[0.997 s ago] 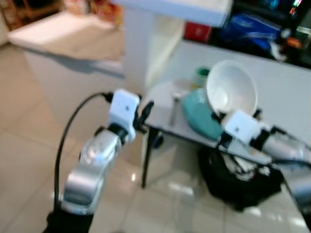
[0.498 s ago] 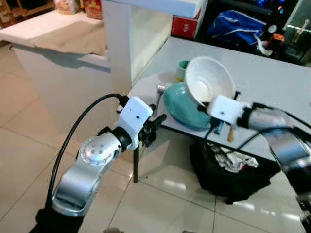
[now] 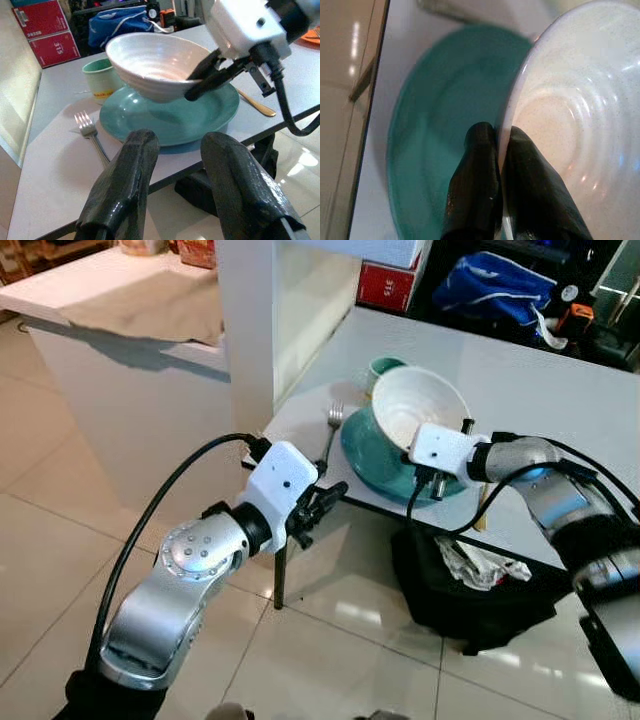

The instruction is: Setting the table

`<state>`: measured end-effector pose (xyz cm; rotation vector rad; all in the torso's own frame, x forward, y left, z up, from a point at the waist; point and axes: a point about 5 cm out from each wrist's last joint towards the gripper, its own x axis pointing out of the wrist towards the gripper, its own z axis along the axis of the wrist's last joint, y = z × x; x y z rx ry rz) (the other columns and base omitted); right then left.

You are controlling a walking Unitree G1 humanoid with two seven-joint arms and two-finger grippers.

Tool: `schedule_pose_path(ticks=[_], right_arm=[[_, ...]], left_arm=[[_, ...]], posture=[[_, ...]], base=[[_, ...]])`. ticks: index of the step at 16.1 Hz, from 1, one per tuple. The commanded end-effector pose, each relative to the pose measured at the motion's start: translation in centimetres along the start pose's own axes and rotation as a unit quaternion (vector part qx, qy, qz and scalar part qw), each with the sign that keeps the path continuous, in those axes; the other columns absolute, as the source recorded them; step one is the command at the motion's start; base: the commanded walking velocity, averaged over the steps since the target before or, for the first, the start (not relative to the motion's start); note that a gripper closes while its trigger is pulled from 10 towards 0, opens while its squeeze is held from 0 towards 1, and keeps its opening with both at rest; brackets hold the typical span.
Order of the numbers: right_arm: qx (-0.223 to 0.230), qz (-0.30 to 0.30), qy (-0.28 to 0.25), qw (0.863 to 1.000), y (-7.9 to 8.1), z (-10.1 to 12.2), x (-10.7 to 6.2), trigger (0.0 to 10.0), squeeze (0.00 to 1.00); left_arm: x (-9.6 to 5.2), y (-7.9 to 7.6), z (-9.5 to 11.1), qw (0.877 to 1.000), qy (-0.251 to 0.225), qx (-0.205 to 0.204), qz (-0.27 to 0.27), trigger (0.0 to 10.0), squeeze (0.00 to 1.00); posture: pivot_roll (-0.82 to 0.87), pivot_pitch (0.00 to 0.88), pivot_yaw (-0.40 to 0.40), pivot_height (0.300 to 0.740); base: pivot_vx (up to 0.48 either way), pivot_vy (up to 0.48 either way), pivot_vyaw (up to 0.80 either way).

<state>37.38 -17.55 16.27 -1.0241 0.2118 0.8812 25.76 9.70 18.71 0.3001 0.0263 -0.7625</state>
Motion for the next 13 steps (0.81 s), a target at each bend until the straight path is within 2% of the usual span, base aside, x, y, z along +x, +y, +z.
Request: schedule_pose_path(ticks=[1, 2, 3, 5, 9, 10, 13], right_arm=[[-0.007, 0.005, -0.002, 1.000, -0.77, 0.16, -0.31, 10.0, 0.00], [-0.007, 0.019, 0.007, 1.000, -0.75, -0.12, -0.36, 10.0, 0.15], [-0.006, 0.021, 0.010, 1.000, -0.76, -0.24, -0.37, 10.0, 0.15], [-0.009, 0.019, 0.013, 1.000, -0.85, -0.41, -0.35, 10.0, 1.00], [-0.021, 0.007, 0.010, 1.000, -1.15, -0.21, -0.17, 10.0, 1.00], [-0.049, -0.009, 0.015, 0.999, -1.31, -0.11, -0.07, 10.0, 1.00], [-0.049, -0.002, 0.011, 0.999, -1.06, -0.16, 0.01, 10.0, 1.00]], left_arm=[[-0.33, -0.22, 0.41, 1.000, -0.004, -0.002, -0.008, 10.0, 0.00], [-0.47, -0.28, 0.31, 1.000, -0.001, -0.002, -0.008, 10.0, 0.00], [-0.52, -0.30, 0.28, 1.000, 0.000, -0.002, -0.008, 10.0, 0.00], [-0.61, -0.34, 0.30, 1.000, 0.002, -0.003, -0.009, 10.0, 0.00], [-0.55, -0.57, 0.33, 1.000, 0.003, -0.009, -0.006, 10.0, 0.00], [-0.52, -0.65, 0.34, 1.000, 0.003, -0.010, -0.007, 10.0, 0.00], [-0.57, -0.63, 0.29, 1.000, 0.006, -0.011, -0.006, 10.0, 0.00]], posture=[[0.06, 0.053, -0.086, 0.740], [0.07, 0.056, -0.091, 0.740], [0.07, 0.056, -0.091, 0.740], [0.07, 0.057, -0.092, 0.740], [0.07, 0.059, -0.092, 0.740], [0.07, 0.062, -0.094, 0.740], [0.07, 0.067, -0.099, 0.740]], base=[[0.000, 0.000, 0.00], [0.000, 0.000, 0.00], [0.000, 0.000, 0.00], [0.000, 0.000, 0.00], [0.000, 0.000, 0.00], [0.000, 0.000, 0.00], [0.000, 0.000, 0.00]])
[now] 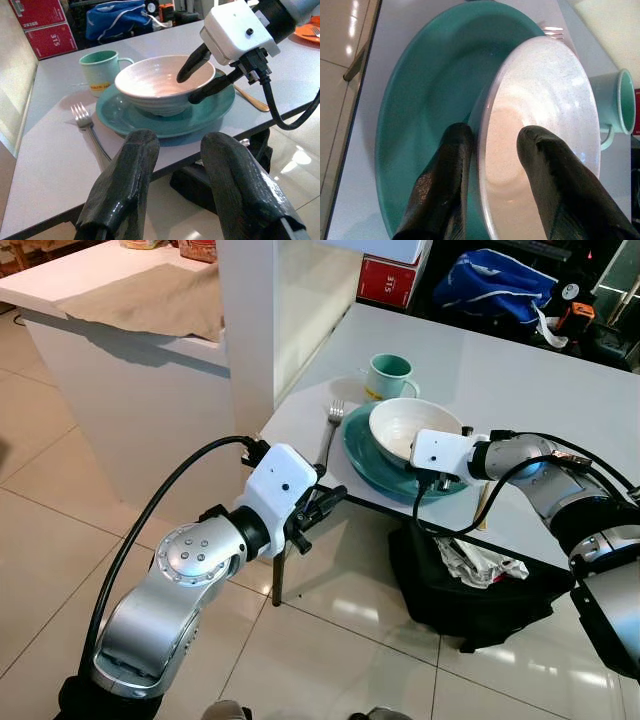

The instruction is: Setting the table

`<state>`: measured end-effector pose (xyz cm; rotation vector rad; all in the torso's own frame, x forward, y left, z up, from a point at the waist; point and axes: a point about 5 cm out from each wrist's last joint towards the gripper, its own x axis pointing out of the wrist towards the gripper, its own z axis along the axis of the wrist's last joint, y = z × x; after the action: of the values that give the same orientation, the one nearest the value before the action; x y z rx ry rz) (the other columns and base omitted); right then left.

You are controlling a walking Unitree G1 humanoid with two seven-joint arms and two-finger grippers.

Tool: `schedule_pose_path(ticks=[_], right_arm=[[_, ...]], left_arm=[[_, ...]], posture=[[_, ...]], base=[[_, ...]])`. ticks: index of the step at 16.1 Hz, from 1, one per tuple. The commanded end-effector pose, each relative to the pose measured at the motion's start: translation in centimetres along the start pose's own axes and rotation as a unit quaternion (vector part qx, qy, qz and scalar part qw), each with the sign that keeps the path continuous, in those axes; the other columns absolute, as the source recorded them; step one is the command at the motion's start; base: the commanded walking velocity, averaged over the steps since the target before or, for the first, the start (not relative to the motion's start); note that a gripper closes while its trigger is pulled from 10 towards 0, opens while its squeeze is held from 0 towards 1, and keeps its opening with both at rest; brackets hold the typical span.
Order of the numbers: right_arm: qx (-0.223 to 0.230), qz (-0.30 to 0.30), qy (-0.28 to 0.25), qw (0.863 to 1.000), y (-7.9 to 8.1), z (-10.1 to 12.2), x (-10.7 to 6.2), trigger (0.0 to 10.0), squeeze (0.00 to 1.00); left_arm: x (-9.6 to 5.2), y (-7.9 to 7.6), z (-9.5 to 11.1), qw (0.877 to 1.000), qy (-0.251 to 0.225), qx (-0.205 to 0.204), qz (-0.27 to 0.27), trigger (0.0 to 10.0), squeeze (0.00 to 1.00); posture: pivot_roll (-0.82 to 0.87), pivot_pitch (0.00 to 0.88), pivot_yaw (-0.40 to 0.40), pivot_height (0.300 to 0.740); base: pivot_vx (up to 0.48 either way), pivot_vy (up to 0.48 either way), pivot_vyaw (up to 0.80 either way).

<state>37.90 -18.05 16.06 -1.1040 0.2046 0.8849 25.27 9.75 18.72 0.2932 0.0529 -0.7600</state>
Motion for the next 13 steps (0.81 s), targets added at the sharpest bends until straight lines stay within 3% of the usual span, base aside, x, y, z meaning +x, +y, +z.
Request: schedule_pose_path(ticks=[1, 3, 5, 6, 7, 10, 11, 12, 13], right_arm=[[-0.011, 0.006, -0.004, 1.000, -0.3, 0.3, -0.1, 10.0, 1.00], [-0.011, 0.008, -0.006, 1.000, 0.1, 0.1, 0.0, 10.0, 1.00], [-0.022, -0.026, -0.044, 0.998, -0.7, 0.8, -0.5, 10.0, 1.00], [-0.013, -0.035, -0.075, 0.997, -1.2, 1.3, -0.9, 10.0, 0.61], [-0.001, -0.037, -0.119, 0.992, -1.6, 1.9, -1.6, 10.0, 0.00], [0.010, -0.050, -0.215, 0.975, -2.7, 3.0, -4.5, 10.0, 0.00], [0.045, -0.094, -0.255, 0.961, -3.4, 3.3, -6.4, 10.0, 0.00], [0.135, -0.182, -0.292, 0.929, -4.2, 3.4, -8.2, 10.0, 0.00], [0.195, -0.235, -0.304, 0.902, -3.7, 3.1, -9.3, 10.0, 0.00]], left_arm=[[-0.2, -0.5, 0.1, 1.000, -0.002, -0.004, -0.005, 10.0, 0.00], [-0.2, -0.6, 0.0, 1.000, 0.000, -0.005, -0.005, 10.0, 0.00], [-0.2, -0.3, 0.2, 1.000, -0.001, -0.003, 0.006, 10.0, 0.00], [-0.3, -0.2, 0.2, 1.000, -0.001, -0.002, 0.012, 10.0, 0.00], [-0.4, 0.0, 0.1, 1.000, 0.001, -0.009, 0.023, 10.0, 0.00], [-0.4, 0.7, -0.2, 0.998, 0.009, -0.009, 0.059, 10.0, 0.00], [-0.4, 1.2, -0.2, 0.996, 0.005, -0.011, 0.088, 10.0, 0.00], [-0.5, 1.8, -0.1, 0.993, 0.004, -0.020, 0.116, 10.0, 0.00], [-0.6, 2.1, 0.0, 0.990, -0.004, -0.023, 0.136, 10.0, 0.00]], posture=[[0.07, 0.068, -0.100, 0.740], [0.07, 0.068, -0.100, 0.740], [0.08, 0.070, -0.104, 0.740], [0.08, 0.070, -0.106, 0.740], [0.07, 0.069, -0.102, 0.740], [0.07, 0.062, -0.102, 0.740], [0.06, 0.058, -0.103, 0.740], [0.06, 0.052, -0.101, 0.740], [0.05, 0.050, -0.095, 0.740]], base=[[0.000, 0.000, 0.00], [0.000, 0.000, 0.00], [0.000, 0.000, 0.00], [0.000, 0.000, 0.00], [0.000, 0.000, 0.00], [0.000, 0.000, 0.00], [0.000, 0.000, 0.00], [0.000, 0.000, 0.00], [0.000, 0.000, 0.00]])
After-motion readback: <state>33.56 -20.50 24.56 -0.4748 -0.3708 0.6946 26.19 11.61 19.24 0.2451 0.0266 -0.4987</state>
